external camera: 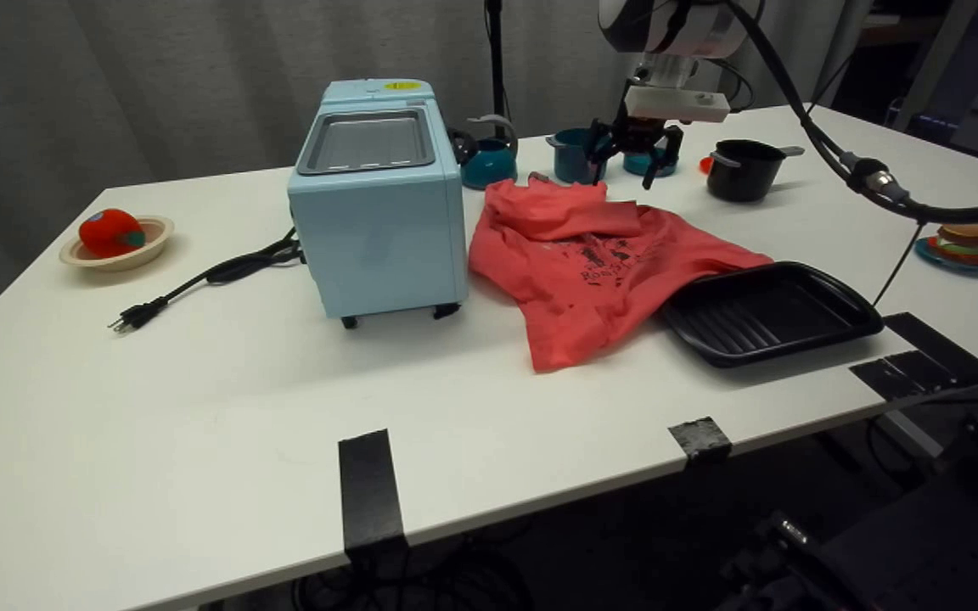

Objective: Unfold the sweatshirt on the table

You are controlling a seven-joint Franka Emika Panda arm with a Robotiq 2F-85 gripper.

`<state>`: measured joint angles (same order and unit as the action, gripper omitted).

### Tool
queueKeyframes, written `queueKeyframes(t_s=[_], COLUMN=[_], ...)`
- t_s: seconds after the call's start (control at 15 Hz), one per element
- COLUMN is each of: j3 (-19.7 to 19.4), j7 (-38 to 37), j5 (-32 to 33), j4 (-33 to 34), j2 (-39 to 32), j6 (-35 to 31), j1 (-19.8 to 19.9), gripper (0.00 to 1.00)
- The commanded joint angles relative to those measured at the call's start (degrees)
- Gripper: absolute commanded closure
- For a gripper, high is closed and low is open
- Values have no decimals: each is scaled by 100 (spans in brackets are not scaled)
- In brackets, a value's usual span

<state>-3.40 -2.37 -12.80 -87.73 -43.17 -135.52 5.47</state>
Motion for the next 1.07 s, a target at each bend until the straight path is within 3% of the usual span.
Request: queueKeyframes(t_s=[0.0,0.33,0.67,0.8,1.0], j3=[38,79,167,210,264], j7=[-295,-389,-298,-310,-315], j5=[119,63,21,19,31], j4=[518,794,1012,1077,1134], j2=[-342,-505,-604,-660,-742], j6=[649,1346,1533,1535,1527], j1=[59,76,67,40,2], gripper=[0,0,0,13,40])
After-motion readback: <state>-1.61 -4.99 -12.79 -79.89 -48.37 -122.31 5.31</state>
